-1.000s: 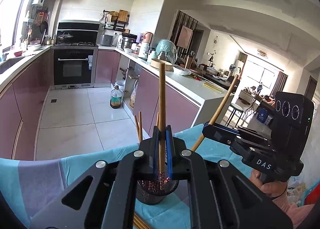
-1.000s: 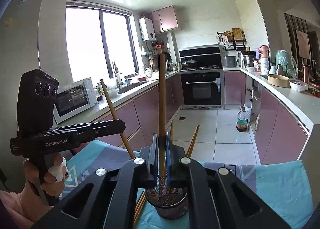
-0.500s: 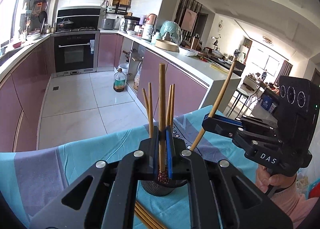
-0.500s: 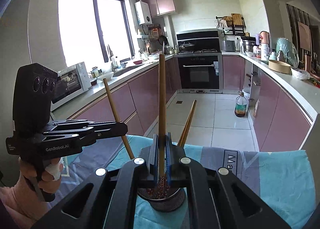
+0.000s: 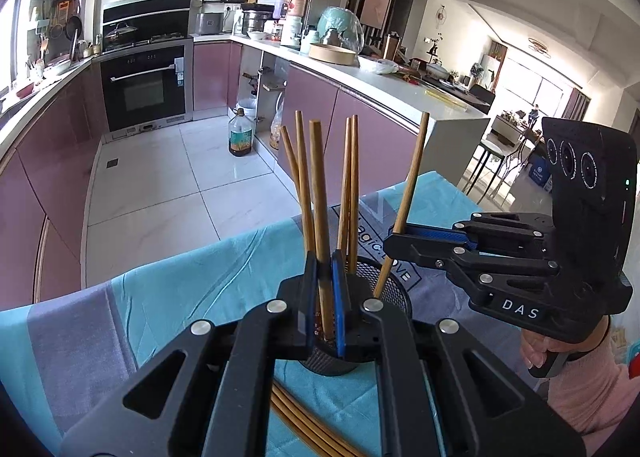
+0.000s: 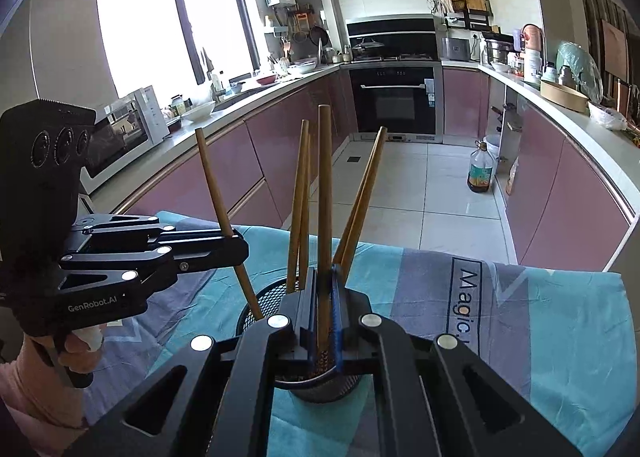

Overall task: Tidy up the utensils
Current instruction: 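Lower the left tool's chopstick into the cup while the right tool releases its own, then open the left tool and move both tools back to the chopstick pile, then close the left tool on a chopstick while the right tool grasps another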

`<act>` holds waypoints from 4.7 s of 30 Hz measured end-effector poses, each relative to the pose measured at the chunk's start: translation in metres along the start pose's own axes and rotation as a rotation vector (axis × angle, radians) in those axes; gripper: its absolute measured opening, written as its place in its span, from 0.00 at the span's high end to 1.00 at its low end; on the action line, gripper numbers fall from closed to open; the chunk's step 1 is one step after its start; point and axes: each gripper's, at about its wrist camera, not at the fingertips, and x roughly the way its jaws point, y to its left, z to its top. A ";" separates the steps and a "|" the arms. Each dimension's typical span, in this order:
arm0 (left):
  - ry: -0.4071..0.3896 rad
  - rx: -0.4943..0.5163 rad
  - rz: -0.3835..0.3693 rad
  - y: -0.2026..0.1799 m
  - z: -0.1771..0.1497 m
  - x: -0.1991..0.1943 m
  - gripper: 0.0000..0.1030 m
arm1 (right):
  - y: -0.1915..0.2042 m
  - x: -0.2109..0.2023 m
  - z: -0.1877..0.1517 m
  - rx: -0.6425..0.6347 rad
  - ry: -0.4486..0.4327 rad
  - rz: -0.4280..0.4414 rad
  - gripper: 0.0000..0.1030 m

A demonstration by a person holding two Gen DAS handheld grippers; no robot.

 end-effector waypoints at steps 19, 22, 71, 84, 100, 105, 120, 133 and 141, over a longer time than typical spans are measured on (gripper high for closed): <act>-0.062 -0.053 0.095 0.019 -0.015 -0.003 0.72 | -0.007 -0.009 -0.010 0.071 -0.068 0.009 0.78; -0.095 -0.041 0.112 0.016 -0.025 -0.017 0.68 | 0.005 -0.022 -0.017 0.044 -0.093 0.033 0.72; 0.174 -0.111 0.128 0.019 -0.179 0.017 0.54 | 0.089 0.044 -0.127 -0.101 0.223 0.032 0.67; 0.189 -0.088 0.139 0.017 -0.176 0.029 0.53 | 0.080 0.040 -0.128 -0.081 0.231 0.035 0.67; 0.208 -0.046 0.123 0.014 -0.179 0.028 0.71 | 0.082 0.042 -0.126 -0.098 0.235 0.024 0.67; 0.204 -0.055 0.134 0.014 -0.178 0.031 0.72 | 0.084 0.048 -0.123 -0.113 0.235 0.008 0.70; 0.206 -0.057 0.192 0.023 -0.175 0.031 0.67 | 0.082 0.055 -0.118 -0.125 0.247 -0.011 0.76; 0.193 -0.089 0.236 0.031 -0.163 0.042 0.84 | 0.078 0.070 -0.107 -0.102 0.235 -0.020 0.89; 0.175 -0.153 0.242 0.036 -0.163 0.037 0.89 | 0.072 0.068 -0.107 -0.048 0.229 -0.003 0.94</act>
